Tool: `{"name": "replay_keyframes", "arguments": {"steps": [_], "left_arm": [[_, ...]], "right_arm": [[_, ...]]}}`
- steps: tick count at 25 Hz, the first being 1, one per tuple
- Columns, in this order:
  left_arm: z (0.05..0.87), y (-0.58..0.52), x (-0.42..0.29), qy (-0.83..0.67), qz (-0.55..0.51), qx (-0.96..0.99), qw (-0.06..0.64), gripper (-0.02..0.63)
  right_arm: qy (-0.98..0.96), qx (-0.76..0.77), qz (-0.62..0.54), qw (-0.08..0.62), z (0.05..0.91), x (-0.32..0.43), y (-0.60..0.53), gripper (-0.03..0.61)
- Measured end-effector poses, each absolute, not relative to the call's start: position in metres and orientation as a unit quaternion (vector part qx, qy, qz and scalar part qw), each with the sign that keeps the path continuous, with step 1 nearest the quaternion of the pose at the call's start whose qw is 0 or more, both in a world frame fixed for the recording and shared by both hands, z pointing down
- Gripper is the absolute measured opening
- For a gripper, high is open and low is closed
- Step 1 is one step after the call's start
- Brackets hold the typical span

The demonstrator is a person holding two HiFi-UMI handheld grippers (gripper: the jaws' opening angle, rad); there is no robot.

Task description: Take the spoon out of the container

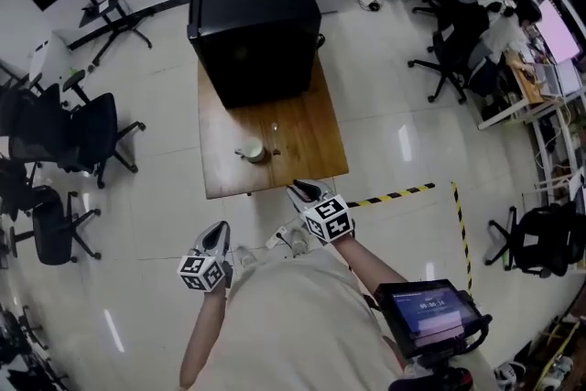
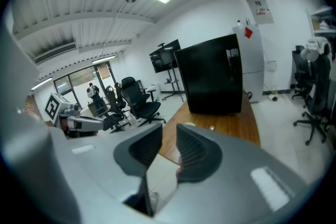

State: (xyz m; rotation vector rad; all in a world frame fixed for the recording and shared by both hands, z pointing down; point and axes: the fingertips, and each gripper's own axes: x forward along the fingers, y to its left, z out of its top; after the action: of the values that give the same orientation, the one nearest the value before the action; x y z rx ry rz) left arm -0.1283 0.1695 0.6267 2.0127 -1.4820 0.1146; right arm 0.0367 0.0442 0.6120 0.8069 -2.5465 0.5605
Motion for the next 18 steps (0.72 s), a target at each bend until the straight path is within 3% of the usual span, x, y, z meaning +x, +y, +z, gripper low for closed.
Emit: {"name": "replay_keyframes", "arguments": {"steps": [18], "left_arm": [[0.631,0.155,-0.107,-0.484,0.078,0.813,0.315,-0.017]], "right_arm": [[-0.877,0.358,0.224,0.228,0.628,0.066,0.05,0.08]]}}
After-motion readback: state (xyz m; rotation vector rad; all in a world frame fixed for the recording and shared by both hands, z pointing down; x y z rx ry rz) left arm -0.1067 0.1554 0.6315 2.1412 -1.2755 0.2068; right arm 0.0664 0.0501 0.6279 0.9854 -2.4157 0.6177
